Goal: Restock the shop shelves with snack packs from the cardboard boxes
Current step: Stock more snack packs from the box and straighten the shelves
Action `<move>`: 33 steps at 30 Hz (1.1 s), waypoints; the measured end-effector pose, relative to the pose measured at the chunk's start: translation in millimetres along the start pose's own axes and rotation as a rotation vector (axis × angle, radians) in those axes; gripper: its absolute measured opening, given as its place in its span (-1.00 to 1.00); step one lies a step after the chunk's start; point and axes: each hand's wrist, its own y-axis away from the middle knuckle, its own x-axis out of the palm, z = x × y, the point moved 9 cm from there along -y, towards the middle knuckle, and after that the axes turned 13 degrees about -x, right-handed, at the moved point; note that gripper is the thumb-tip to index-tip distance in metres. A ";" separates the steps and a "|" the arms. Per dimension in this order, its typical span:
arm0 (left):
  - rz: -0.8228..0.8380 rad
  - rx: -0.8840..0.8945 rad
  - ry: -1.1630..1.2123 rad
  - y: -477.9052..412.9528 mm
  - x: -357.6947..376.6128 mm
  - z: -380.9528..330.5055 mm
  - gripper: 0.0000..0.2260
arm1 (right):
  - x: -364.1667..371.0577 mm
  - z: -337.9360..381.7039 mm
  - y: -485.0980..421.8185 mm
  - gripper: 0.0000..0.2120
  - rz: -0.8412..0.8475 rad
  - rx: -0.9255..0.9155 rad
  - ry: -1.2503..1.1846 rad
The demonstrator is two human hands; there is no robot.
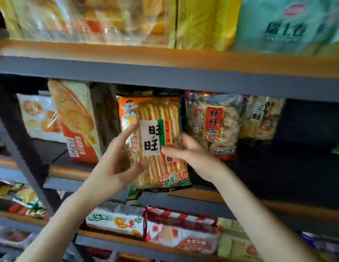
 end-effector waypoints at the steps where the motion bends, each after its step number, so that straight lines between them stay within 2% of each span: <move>1: 0.044 0.020 -0.008 -7.7 14.7 -2.6 -0.24 | -15.5 -1.8 9.2 -0.62 -0.045 0.010 0.005; 5: 0.190 0.097 -0.030 -34.0 81.1 -19.4 -0.25 | -77.6 -0.1 49.8 -0.51 -0.262 0.003 0.025; 9: 0.257 0.177 -0.079 -44.7 140.1 -52.6 -0.27 | -133.0 8.7 92.2 -0.49 -0.412 -0.023 -0.027; 11: 0.215 0.213 -0.157 -47.4 164.0 -69.0 -0.29 | -164.8 8.8 111.0 -0.52 -0.498 -0.036 -0.054; 15: 0.054 0.264 -0.332 -63.1 206.6 -87.9 -0.27 | -236.0 -1.1 135.2 -0.77 -0.706 -0.087 -0.046; 18: -0.047 0.317 -0.535 -78.9 237.5 -97.0 -0.31 | -285.6 -14.1 135.5 -0.73 -0.808 -0.084 0.035; 22: -0.094 0.206 -0.832 -102.6 266.6 -92.2 -0.34 | -327.7 -25.9 117.9 -0.66 -0.767 -0.067 0.162; 28: -0.155 0.189 -0.973 -112.0 288.6 -96.9 -0.42 | -347.1 -40.2 86.4 -0.60 -0.662 -0.111 0.212; 30: -0.152 0.201 -1.015 -115.5 296.7 -95.0 -0.42 | -346.1 -46.2 72.7 -0.53 -0.624 -0.105 0.278; 33: -0.147 0.209 -0.994 -119.9 305.7 -95.8 -0.43 | -342.9 -56.9 54.3 -0.29 -0.594 -0.048 0.563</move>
